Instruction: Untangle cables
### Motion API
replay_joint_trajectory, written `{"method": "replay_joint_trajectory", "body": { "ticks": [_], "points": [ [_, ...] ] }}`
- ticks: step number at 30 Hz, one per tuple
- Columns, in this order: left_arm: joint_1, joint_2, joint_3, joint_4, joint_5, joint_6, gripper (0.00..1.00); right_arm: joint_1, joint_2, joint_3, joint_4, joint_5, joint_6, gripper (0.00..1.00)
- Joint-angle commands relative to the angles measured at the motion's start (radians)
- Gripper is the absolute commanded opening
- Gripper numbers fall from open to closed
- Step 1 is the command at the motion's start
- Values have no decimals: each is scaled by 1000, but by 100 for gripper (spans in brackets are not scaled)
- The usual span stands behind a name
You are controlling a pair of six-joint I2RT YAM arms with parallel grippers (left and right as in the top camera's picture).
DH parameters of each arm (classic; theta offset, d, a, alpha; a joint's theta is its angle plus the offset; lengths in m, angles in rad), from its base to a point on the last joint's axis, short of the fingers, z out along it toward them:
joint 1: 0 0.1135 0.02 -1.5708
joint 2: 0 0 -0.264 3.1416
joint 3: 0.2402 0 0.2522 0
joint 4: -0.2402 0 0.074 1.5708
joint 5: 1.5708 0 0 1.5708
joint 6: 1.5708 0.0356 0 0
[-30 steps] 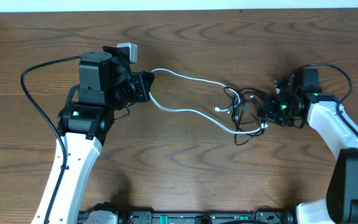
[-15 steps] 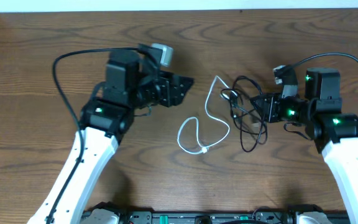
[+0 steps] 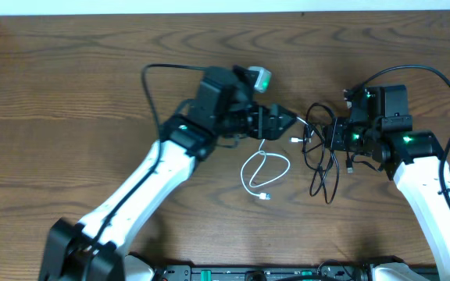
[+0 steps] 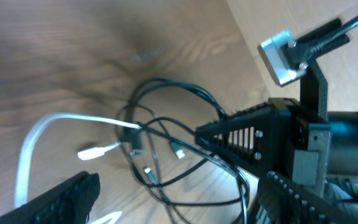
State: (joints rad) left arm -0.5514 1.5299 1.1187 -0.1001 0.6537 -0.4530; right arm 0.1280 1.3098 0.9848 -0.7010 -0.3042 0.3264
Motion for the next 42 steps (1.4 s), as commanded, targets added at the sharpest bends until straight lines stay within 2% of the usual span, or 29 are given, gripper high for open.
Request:
{"method": "replay_joint_trajectory", "body": {
  "ticks": [1,6,17,20,27,33,41,42],
  "points": [
    [-60,77,5,79,16,-140,86,5,-1,12,4,11,18,1],
    [-101,177,5,195,17,-268,85,5,-1,12,5,11,18,1],
    [-116,320,5,367,16,-428,79,5,-1,12,5,10,18,1],
    [-116,361,5,412,16,-502,71,5,-1,12,4,10,18,1],
    [-122,412,5,579,15,-605,62,5,-1,12,4,10,18,1],
    [-145,412,5,615,16,-626,51,5,-1,11,3,15,18,1],
    [-207,412,5,611,67,-625,47,5,-1,11,3,26,18,1],
    [-211,412,5,611,64,-625,43,5,-1,11,3,26,18,1]
  ]
}}
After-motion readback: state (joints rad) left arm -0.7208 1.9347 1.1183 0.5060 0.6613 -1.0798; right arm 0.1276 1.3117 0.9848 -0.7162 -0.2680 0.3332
